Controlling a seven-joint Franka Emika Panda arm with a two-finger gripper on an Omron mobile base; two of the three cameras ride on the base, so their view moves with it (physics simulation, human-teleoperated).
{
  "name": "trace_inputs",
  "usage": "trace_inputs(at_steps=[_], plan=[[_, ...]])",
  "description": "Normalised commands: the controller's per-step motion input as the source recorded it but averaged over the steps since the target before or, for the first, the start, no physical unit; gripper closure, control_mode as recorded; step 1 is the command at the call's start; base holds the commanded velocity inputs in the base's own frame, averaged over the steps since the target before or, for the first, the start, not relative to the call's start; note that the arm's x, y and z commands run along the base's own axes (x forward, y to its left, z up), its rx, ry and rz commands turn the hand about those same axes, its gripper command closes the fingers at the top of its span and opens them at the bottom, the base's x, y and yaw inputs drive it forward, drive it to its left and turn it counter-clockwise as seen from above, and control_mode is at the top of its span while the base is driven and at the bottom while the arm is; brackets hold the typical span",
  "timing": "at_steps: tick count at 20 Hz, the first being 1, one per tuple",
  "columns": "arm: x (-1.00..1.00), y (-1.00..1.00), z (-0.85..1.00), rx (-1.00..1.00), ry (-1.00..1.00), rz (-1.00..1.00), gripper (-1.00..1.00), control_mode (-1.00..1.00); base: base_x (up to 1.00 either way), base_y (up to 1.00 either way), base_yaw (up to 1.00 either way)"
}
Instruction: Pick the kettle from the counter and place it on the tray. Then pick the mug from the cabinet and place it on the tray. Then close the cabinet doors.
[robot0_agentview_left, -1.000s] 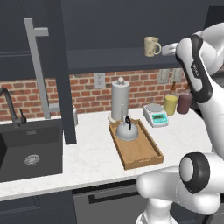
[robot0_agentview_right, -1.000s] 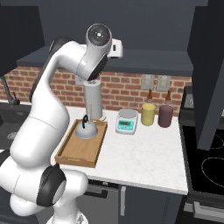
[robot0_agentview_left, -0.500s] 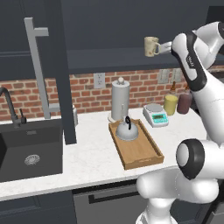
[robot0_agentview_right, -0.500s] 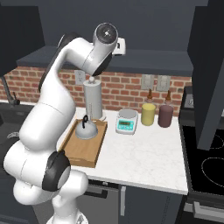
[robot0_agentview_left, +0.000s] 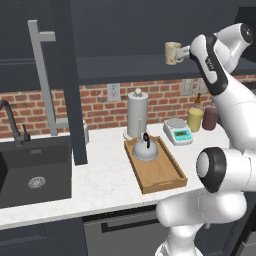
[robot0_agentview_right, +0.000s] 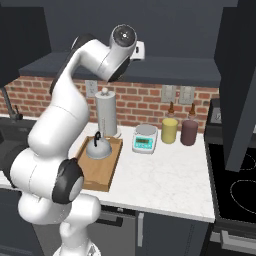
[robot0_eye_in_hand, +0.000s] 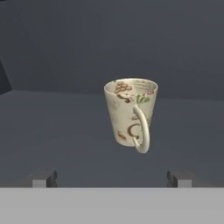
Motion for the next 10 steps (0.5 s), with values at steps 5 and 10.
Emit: trace_inputs(at_steps=[5, 10], plan=[[0.32, 0.00, -0.05, 0.00, 0.00, 0.00, -1.00, -1.00, 0.00, 0.00, 0.00], [0.26, 0.00, -0.05, 0.00, 0.00, 0.00, -1.00, -1.00, 0.00, 0.00, 0.00]])
